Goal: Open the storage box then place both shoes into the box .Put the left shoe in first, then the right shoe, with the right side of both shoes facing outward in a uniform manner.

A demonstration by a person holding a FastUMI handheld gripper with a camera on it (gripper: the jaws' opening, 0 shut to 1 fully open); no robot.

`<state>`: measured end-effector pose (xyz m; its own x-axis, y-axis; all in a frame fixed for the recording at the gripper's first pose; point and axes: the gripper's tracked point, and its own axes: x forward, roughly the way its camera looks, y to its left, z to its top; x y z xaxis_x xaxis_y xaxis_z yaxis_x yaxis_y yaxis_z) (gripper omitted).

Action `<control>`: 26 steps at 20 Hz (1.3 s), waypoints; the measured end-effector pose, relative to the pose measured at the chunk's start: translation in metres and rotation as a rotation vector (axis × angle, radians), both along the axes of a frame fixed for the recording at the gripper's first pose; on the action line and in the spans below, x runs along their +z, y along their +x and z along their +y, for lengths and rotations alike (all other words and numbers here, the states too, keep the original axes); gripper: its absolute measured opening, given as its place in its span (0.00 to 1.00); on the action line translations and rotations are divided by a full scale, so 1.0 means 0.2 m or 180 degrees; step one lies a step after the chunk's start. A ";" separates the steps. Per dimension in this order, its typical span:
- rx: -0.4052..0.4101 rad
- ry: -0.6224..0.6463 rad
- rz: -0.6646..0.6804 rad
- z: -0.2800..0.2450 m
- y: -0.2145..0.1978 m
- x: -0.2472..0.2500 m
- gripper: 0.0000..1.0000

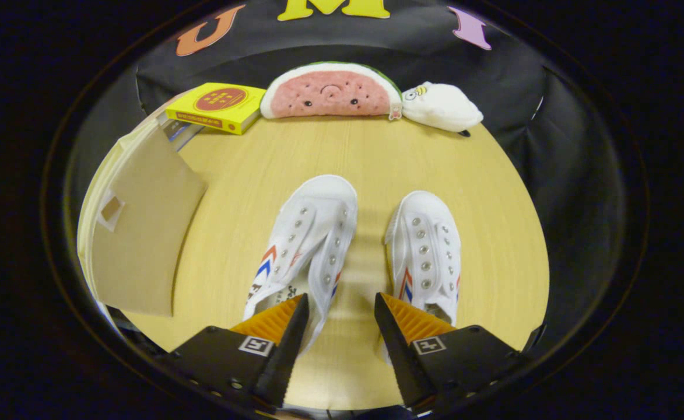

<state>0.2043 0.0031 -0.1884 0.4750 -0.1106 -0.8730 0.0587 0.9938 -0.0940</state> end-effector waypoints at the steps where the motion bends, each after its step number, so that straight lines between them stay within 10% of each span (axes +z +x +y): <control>1: -0.0082 0.0100 0.0018 0.02 0.01 -0.02 0.58; 4: -0.0049 0.0162 -0.0065 0.05 0.09 -0.06 0.53; 6: -0.0080 0.0325 -0.0016 0.11 0.10 -0.10 0.28; 12: -0.0242 0.0509 0.0056 0.14 0.11 -0.16 0.00; 19: -0.0553 0.1639 0.0171 0.21 0.05 -0.10 0.00; 26: -0.0563 0.1645 -0.0055 0.25 0.01 0.23 0.00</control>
